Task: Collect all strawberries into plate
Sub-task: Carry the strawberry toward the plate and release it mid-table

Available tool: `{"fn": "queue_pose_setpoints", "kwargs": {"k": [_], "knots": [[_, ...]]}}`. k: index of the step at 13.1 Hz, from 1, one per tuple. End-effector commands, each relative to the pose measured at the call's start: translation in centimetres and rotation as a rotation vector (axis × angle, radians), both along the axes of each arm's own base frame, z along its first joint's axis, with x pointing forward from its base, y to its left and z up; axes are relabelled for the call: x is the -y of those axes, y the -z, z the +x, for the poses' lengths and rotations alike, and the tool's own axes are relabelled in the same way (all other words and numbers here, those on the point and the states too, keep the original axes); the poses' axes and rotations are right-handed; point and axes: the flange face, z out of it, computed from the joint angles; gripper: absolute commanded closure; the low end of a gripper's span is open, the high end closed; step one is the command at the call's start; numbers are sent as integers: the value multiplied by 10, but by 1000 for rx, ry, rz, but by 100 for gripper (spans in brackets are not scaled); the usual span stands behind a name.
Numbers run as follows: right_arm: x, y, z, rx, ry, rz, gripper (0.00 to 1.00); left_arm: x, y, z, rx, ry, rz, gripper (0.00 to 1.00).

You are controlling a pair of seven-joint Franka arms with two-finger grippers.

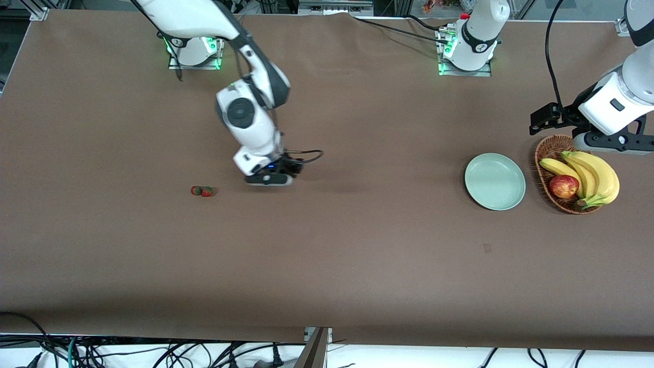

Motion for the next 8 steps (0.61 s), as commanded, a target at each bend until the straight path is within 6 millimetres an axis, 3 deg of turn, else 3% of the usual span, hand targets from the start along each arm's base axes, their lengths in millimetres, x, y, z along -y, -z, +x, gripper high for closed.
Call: {"fn": "queue_pose_setpoints", "kwargs": {"k": [1,3,4,7,8], "knots": [[-101,29,1,-9,150,89,79,-1,-2,1,10,16,7,0],[-163,27,-21,-8,206,160,79,-1,4,1,5,15,5,0],[-183,24,-32,-12,258,198,78,-1,6,3,3,9,3,0],[-210,19,-59,9,319,293,35,0,23,6,-10,8,4,0],[-208,17,-58,5,324,288,11,0,29,7,-3,10,4,0]]}}
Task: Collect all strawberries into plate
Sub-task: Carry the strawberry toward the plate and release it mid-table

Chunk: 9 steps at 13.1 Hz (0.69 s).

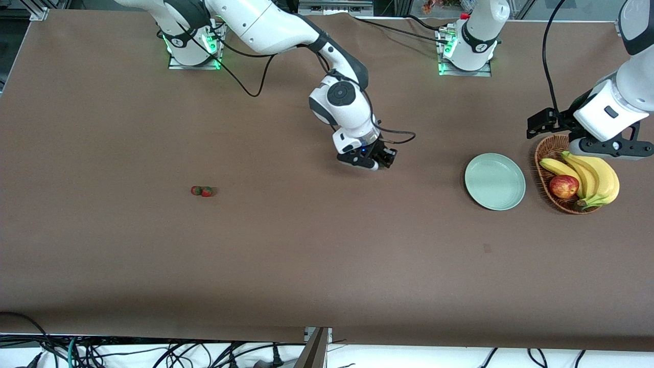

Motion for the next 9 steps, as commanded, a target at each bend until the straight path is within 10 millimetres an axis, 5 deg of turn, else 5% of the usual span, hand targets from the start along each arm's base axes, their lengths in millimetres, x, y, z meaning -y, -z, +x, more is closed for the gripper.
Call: {"fn": "queue_pose_setpoints", "kwargs": {"k": [1,5,9], "knots": [[2,-5,7,5,37,6,1,0,19,1,8,10,3,0],[50,-42,40,-16,-36,-211,1,0,50,2,11,9,3,0],[131,-75,85,-75,-181,-446,1,14,99,-5,26,7,3,0]]}}
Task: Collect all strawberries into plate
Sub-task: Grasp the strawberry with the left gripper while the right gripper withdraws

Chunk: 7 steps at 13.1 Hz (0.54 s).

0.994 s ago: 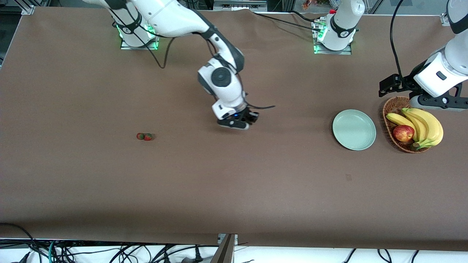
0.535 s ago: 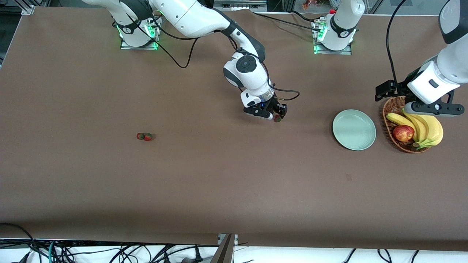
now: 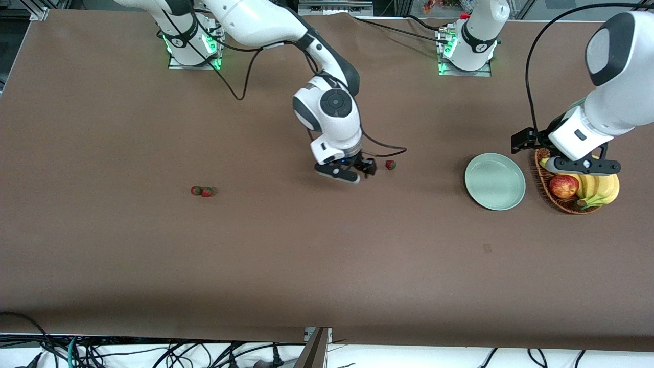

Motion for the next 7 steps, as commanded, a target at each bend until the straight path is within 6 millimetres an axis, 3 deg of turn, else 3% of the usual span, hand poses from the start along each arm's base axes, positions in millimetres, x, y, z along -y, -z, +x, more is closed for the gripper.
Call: {"fn": "queue_pose_setpoints", "kwargs": {"k": [1,5,7], "knots": [[63,-21,17,-36,-116,-93,1,30,38,-13,17,-5,4,0],[202,-23,42,-119,-310,-130,0,136,105,-34,61,-136,-4,0],[265,-13,50,-165,-334,-138,0,185,141,-41,57,-216,-20,0]]}}
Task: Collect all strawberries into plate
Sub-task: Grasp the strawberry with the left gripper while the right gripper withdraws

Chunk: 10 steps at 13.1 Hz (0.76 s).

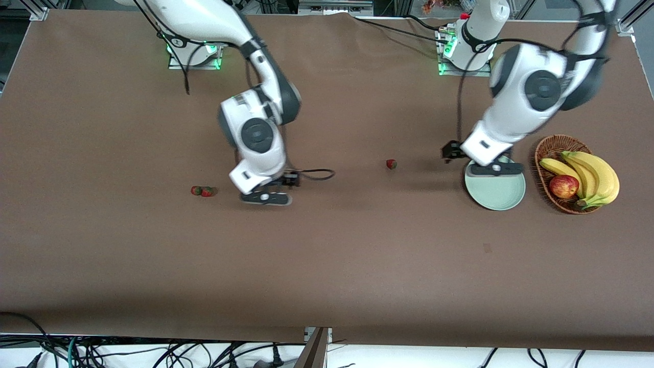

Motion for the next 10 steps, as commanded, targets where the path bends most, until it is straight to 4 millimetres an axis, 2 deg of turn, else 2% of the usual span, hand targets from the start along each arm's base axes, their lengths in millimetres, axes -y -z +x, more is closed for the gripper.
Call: {"fn": "queue_pose_setpoints", "kwargs": {"k": [1,3,5,7,9,10], "knots": [[75,1,-5,-62,-89,17,0,50,45,-5,13,-110,-17,0],[110,10,7,-82,-99,15,1,77,82,-11,39,-160,19,0],[142,26,9,-112,-110,14,7,91,120,-16,82,-212,54,0],[169,39,13,-137,-76,33,13,103,147,-28,98,-246,93,0],[173,53,11,-171,-43,113,24,113,163,-40,104,-290,112,0],[179,63,8,-187,-34,128,25,117,164,-46,100,-299,107,0]]}}
